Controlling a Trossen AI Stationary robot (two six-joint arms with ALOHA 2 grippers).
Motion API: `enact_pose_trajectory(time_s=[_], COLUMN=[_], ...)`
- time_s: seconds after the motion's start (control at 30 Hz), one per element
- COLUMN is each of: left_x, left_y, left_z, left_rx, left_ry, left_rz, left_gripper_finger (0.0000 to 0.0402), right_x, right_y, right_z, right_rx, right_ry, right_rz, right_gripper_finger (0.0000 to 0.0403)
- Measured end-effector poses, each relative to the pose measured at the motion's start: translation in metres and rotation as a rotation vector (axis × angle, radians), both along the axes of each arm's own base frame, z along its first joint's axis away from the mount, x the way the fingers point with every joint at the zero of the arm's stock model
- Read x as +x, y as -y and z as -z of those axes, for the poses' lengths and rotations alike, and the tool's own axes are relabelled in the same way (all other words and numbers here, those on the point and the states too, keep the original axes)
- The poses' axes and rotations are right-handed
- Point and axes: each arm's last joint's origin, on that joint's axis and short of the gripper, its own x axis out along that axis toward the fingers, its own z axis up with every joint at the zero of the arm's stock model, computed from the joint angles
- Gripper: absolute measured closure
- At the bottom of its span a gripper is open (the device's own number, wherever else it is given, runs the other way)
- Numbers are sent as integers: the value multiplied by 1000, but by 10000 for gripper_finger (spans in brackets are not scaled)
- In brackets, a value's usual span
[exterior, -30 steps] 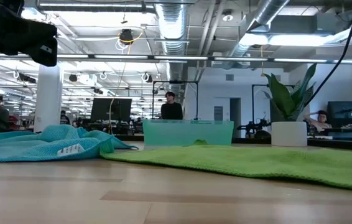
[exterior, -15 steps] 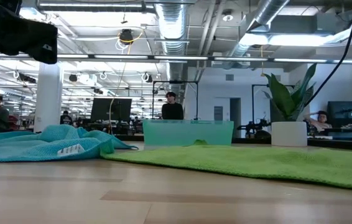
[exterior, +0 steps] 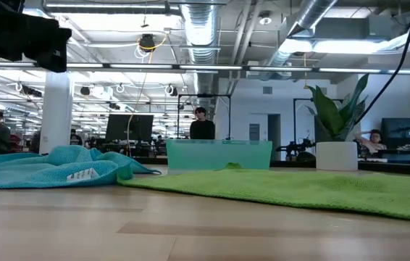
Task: Roll microfiber towels into tight, uniform cylinder then place into a basket
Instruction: Fold the green microfiber cloth
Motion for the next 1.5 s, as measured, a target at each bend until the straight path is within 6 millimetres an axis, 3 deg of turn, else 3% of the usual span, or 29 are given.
enact_pose_trajectory(time_s=[0.33,0.57,0.73,1.03,1.27,1.5], left_x=[0,14,37,90,135,167], left_y=[-2,0,8,29,44,58], left_z=[-18,-33,-36,-16,-10,-2], left_rx=[119,168,220,322,373,381], left_ry=[64,-51,-192,-491,-619,-785], left_rz=[-80,-171,-173,-82,-72,17], left_gripper_finger=[301,301,301,301,301,301], right_x=[2,4,4,5,5,5], right_y=[11,13,13,12,11,11], right_z=[-12,-12,-12,-13,-13,-14], right_rx=[-108,-106,-103,-96,-90,-86], right_ry=[6,7,9,15,21,24], right_rz=[0,16,19,35,36,36], right_gripper_finger=[400,398,401,399,399,399])
